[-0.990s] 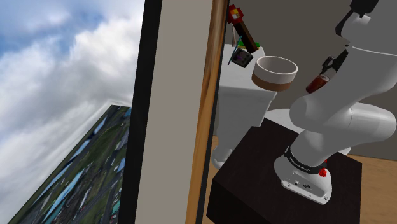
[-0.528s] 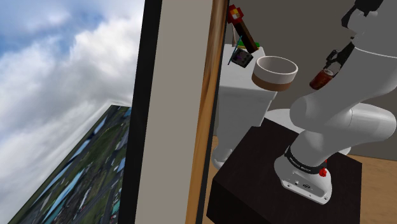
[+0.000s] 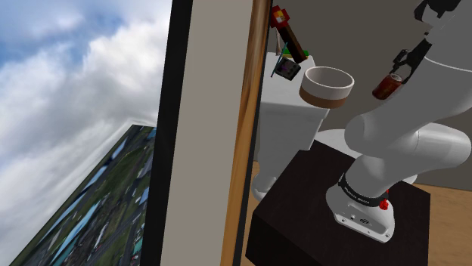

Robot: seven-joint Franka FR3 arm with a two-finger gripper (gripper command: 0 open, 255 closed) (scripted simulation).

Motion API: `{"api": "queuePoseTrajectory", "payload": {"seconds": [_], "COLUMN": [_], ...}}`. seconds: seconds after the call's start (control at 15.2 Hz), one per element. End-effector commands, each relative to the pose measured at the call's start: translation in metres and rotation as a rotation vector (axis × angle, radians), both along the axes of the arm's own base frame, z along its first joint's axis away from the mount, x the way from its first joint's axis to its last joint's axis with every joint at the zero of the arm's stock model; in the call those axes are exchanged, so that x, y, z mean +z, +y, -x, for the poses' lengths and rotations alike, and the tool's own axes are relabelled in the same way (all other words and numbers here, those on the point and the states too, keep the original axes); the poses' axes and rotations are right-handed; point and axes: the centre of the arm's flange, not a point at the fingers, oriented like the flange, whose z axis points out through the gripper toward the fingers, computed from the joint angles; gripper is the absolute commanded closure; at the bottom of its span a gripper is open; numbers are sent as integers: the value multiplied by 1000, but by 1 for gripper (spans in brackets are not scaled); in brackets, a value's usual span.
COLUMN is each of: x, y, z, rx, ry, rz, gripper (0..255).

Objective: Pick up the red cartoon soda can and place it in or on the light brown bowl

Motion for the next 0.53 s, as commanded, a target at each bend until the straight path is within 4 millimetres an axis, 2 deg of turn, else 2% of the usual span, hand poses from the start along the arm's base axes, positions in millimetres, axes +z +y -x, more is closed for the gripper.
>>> {"api": "queuePoseTrajectory", "payload": {"seconds": [0.0,0.46], "x": [11,48], "y": [0,0], "z": [-1,-1], "rx": [0,0], "ry": [0,0], "rz": [0,0], "gripper": [255,255]}}
